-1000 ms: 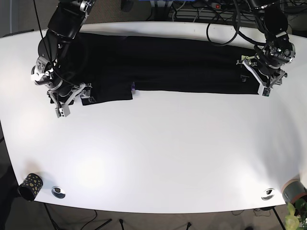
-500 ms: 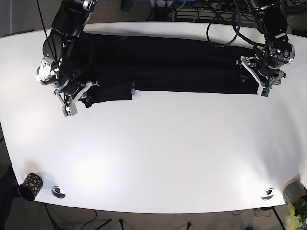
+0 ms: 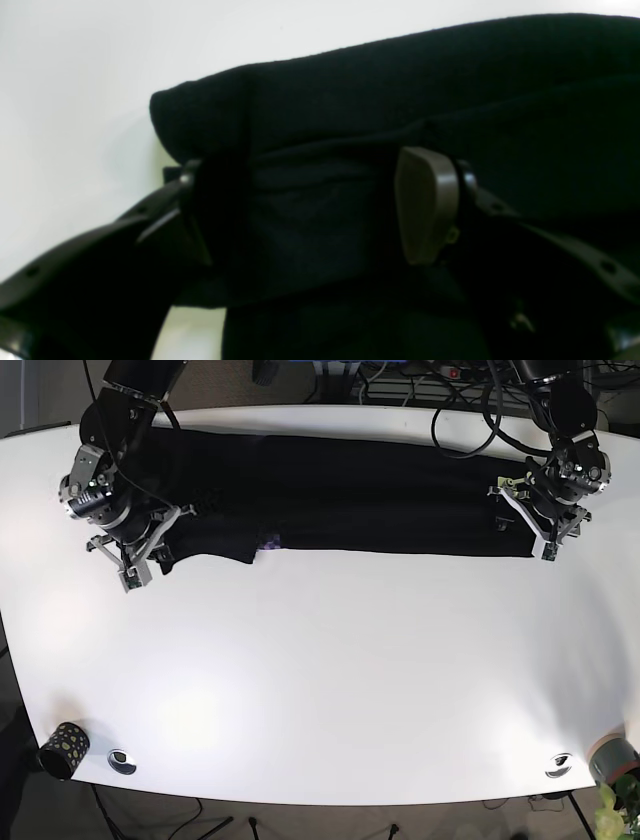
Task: Fold the T-shirt properly
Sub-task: 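Release the hem and regrasp the folded edge with both grippers, then fold the strip over again toward the collar with both grippers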
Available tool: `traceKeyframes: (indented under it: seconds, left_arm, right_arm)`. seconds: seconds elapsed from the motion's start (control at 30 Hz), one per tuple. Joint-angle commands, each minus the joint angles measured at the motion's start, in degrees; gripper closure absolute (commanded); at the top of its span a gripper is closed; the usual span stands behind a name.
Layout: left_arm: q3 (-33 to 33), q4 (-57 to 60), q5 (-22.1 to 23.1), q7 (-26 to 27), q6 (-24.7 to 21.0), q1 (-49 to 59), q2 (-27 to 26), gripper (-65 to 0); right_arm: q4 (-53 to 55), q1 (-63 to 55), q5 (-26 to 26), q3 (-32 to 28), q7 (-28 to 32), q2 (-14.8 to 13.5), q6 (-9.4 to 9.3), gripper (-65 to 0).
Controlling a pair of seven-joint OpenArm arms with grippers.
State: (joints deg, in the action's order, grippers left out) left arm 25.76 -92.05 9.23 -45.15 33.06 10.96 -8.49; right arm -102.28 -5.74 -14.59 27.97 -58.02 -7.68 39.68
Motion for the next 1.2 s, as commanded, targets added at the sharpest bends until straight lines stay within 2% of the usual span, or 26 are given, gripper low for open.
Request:
traceKeyframes:
  seconds: [0.0,0.13,0.3,0.5,0.53,0.6,0.7,0.77,0.87,0.93,1.0,1.17]
  left_arm:
    - [0.0,-0.3,-0.1,-0.6,0.0,-0.2,-0.5,-44.6]
    - [0.0,-0.3,-0.1,-0.6,0.0,-0.2,-0.7,-44.6]
    - [0.0,-0.3,-0.1,-0.6,0.0,-0.2,-0.8,-44.6]
    - [0.0,-0.3,-0.1,-0.6,0.0,-0.2,-1.0,-44.6]
    - [0.0,-0.3,-0.1,-0.6,0.0,-0.2,-1.0,-44.6]
    - [0.0,-0.3,-0.1,-0.6,0.0,-0.2,-1.0,-44.6]
    - [0.0,-0.3,-0.1,-0.6,0.0,-0.2,-1.0,-44.6]
    - [0.0,-0.3,-0.1,-0.6,0.0,-0.2,-1.0,-44.6]
    - [0.0,-0.3,-0.1,-0.6,0.0,-0.2,-1.0,-44.6]
    - [0.0,-0.3,-0.1,-0.6,0.0,-0.2,-1.0,-44.6]
    - [0.0,-0.3,-0.1,-0.6,0.0,-0.2,-1.0,-44.6]
    - [0.0,-0.3,-0.1,-0.6,0.0,-0.2,-1.0,-44.6]
  right_arm:
    - [-6.2,-1.2,-0.9,0.3,0.0,-0.7,0.32,0.0]
    - [-8.2,-4.2,-0.9,1.0,-0.1,1.2,0.32,0.0]
    - [-7.2,-5.7,-0.6,6.6,-0.2,3.8,0.32,0.0]
    - [-4.8,-7.4,-0.9,7.4,-0.1,3.7,0.32,0.0]
    - [-4.1,-7.5,-0.8,7.6,-0.1,3.7,0.32,-1.7]
    - [-3.0,-8.1,-0.8,9.5,0.0,3.9,0.32,-10.1]
    - [-2.1,-8.0,-0.9,12.8,0.0,4.3,0.32,-27.1]
    - [-2.4,-8.0,-0.9,14.3,0.0,5.6,0.32,-40.4]
    - [-5.9,-8.3,-0.9,15.8,-0.1,6.1,0.32,-52.5]
    - [-8.2,-8.5,-1.2,15.9,-0.4,6.7,0.32,-54.2]
    - [-10.4,-8.7,-3.1,16.1,-1.5,7.2,0.32,-53.1]
    - [-10.6,-8.9,-9.2,16.0,-7.8,7.0,0.32,-50.9]
